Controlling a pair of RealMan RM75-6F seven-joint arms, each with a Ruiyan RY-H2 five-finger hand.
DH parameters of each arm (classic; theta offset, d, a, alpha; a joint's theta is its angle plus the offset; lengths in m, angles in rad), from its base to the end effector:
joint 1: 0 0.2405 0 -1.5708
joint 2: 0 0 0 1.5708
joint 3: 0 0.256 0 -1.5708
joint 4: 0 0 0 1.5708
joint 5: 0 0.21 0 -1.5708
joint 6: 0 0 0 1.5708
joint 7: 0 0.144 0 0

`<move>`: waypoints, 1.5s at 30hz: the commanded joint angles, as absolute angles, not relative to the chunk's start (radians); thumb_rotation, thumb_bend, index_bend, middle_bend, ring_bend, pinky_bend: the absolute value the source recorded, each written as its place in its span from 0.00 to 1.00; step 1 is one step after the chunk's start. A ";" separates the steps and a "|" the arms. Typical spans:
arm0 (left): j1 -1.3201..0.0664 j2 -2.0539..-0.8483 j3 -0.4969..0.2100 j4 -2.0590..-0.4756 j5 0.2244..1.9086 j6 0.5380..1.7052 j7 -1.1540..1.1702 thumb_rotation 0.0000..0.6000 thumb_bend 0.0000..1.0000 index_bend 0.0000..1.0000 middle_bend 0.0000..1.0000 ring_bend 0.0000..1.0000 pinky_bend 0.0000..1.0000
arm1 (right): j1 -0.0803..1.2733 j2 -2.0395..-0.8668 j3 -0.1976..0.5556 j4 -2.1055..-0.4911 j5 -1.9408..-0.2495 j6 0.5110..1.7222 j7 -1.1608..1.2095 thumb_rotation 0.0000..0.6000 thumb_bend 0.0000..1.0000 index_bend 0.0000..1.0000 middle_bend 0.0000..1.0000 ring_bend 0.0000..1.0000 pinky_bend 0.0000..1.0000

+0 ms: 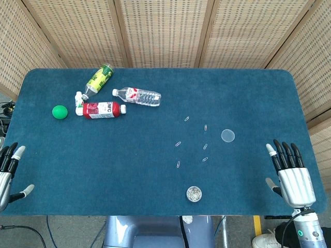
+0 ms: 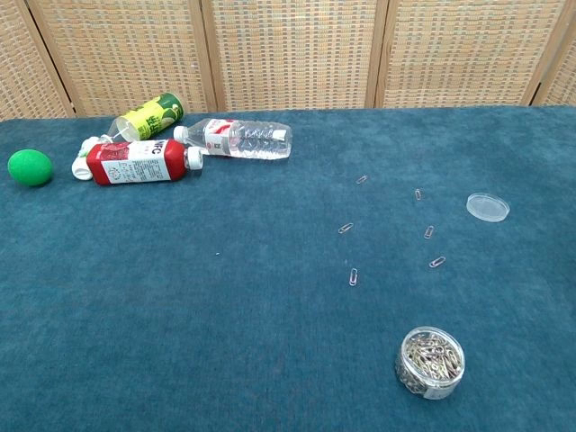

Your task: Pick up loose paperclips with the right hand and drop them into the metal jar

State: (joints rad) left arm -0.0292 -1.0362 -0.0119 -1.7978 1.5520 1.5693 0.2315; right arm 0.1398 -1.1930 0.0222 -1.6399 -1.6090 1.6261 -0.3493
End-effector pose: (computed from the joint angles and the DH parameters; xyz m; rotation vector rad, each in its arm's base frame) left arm -0.2812 0.1547 0.1729 -1.4126 -0.7856 -0.8211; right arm -0.2694 -0.1875 0.1438 1.4775 -0.5480 0.8853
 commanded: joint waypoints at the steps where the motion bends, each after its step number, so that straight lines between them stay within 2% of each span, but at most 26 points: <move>1: -0.032 -1.036 -0.014 -1.799 1.545 1.561 0.234 1.00 0.00 0.00 0.00 0.00 0.00 | 0.140 -1.196 0.025 -1.638 -1.613 1.618 -0.349 1.00 0.00 0.00 0.00 0.00 0.00; 5: -0.033 -1.038 -0.017 -1.798 1.539 1.558 0.238 1.00 0.00 0.00 0.00 0.00 0.00 | 0.169 -1.202 0.030 -1.628 -1.627 1.568 -0.299 1.00 0.00 0.03 0.00 0.00 0.00; 9: -0.037 -1.042 -0.021 -1.798 1.527 1.549 0.246 1.00 0.00 0.00 0.00 0.00 0.00 | 0.241 -1.200 0.053 -1.609 -1.632 1.467 -0.247 1.00 0.00 0.18 0.00 0.00 0.00; 13: -0.044 -1.051 -0.029 -1.796 1.504 1.534 0.266 1.00 0.00 0.00 0.00 0.00 0.00 | 0.361 -1.213 0.095 -1.591 -1.621 1.308 -0.210 1.00 0.00 0.34 0.00 0.00 0.00; 16: -0.047 -1.057 -0.033 -1.794 1.493 1.528 0.276 1.00 0.00 0.00 0.00 0.00 0.00 | 0.421 -1.223 0.113 -1.588 -1.598 1.217 -0.180 1.00 0.07 0.40 0.00 0.00 0.00; 18: -0.049 -1.060 -0.036 -1.793 1.488 1.525 0.281 1.00 0.00 0.00 0.00 0.00 0.00 | 0.460 -1.238 0.124 -1.574 -1.583 1.162 -0.171 1.00 0.15 0.42 0.00 0.00 0.00; 21: -0.054 -1.067 -0.040 -1.789 1.473 1.515 0.291 1.00 0.00 0.00 0.00 0.00 0.00 | 0.524 -1.270 0.137 -1.540 -1.557 1.069 -0.178 1.00 0.24 0.44 0.00 0.00 0.00; 24: -0.060 -1.074 -0.044 -1.781 1.458 1.503 0.298 1.00 0.00 0.00 0.00 0.00 0.00 | 0.568 -1.299 0.146 -1.511 -1.529 1.004 -0.207 1.00 0.28 0.46 0.00 0.00 0.00; 39: -0.084 -1.094 -0.060 -1.761 1.397 1.459 0.321 1.00 0.00 0.00 0.00 0.00 0.00 | 0.684 -1.443 0.139 -1.362 -1.371 0.802 -0.297 1.00 0.31 0.46 0.00 0.00 0.00; 45: -0.089 -1.098 -0.062 -1.758 1.384 1.452 0.327 1.00 0.00 0.00 0.00 0.00 0.00 | 0.705 -1.473 0.124 -1.322 -1.347 0.776 -0.304 1.00 0.32 0.48 0.00 0.00 0.00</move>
